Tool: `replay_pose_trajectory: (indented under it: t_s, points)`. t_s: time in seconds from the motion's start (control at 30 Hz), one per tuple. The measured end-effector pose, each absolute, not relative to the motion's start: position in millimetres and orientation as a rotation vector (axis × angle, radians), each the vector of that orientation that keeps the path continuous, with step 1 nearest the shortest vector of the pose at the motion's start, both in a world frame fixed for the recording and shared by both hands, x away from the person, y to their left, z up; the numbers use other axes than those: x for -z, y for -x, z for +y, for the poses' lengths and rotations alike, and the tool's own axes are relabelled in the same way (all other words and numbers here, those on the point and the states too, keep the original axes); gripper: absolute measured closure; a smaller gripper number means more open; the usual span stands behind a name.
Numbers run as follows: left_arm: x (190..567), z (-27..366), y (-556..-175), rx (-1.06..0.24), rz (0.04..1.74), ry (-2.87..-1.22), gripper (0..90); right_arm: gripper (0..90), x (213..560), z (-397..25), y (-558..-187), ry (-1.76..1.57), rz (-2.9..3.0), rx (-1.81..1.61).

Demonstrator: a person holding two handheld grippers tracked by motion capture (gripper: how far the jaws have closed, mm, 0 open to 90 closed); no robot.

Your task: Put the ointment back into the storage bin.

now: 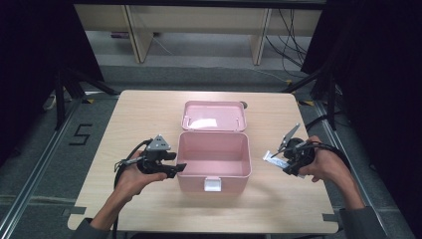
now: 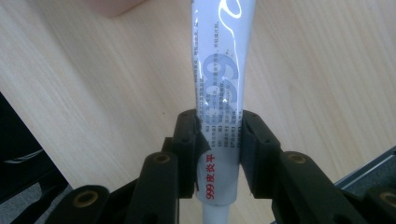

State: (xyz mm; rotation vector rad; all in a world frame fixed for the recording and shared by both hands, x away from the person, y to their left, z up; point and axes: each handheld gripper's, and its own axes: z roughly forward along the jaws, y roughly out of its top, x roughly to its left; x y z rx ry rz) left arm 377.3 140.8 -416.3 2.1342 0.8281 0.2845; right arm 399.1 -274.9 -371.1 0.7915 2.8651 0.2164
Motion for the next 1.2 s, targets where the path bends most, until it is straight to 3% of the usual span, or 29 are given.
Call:
replay_pose_trajectory:
  t_s: [0.67,1.2]
  points:
    - [416.5,140.5,-377.1,-0.291,0.833,-2.134,45.6,70.3,327.2,-251.8,-407.4,-0.738,2.809,-0.383]
    - [416.6,140.9,-377.8,-0.283,0.828,-2.132,45.6,70.3,303.2,-203.4,-403.6,-0.544,2.851,-0.510]
